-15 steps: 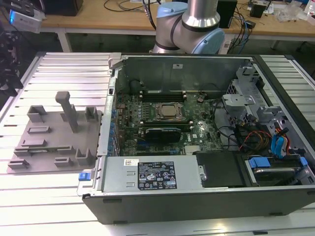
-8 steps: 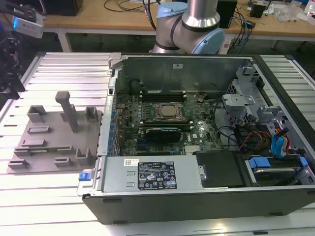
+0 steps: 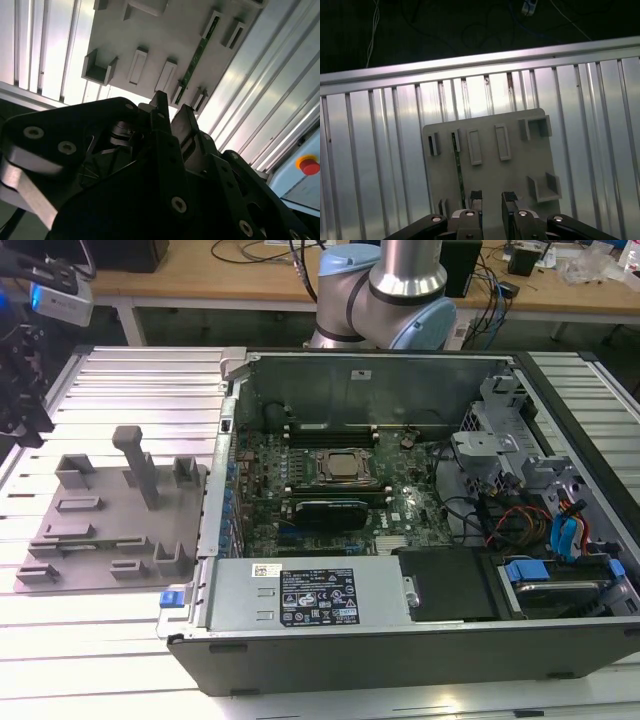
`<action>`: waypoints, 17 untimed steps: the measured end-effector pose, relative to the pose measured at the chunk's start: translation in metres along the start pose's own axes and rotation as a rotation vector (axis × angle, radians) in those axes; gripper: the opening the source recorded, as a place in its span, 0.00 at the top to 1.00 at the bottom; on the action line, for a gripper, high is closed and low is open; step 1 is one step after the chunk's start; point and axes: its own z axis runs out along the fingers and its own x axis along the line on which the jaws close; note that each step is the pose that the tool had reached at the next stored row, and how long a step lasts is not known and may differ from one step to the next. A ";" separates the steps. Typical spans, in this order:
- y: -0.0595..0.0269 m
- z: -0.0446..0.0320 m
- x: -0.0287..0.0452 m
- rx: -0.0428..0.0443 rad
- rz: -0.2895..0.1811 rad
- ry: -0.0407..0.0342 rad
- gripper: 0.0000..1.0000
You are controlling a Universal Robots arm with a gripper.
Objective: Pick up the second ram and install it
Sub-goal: 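Pick up the second ram and move it above second insertion slot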
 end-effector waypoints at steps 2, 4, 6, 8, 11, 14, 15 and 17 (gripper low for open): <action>-0.0001 0.0021 0.0000 0.0000 -0.002 0.0001 0.72; -0.0001 0.0035 0.0001 0.0000 -0.003 0.0002 0.72; -0.0002 0.0052 0.0001 0.0000 -0.004 0.0002 0.72; -0.0003 0.0077 0.0001 0.0000 -0.006 0.0003 0.72; -0.0004 0.0100 0.0002 -0.0001 -0.007 0.0004 0.72; -0.0005 0.0124 0.0002 -0.0001 -0.008 0.0003 0.72; -0.0006 0.0136 0.0002 0.0000 -0.009 0.0004 0.72; -0.0007 0.0163 0.0003 -0.0001 -0.010 0.0004 0.72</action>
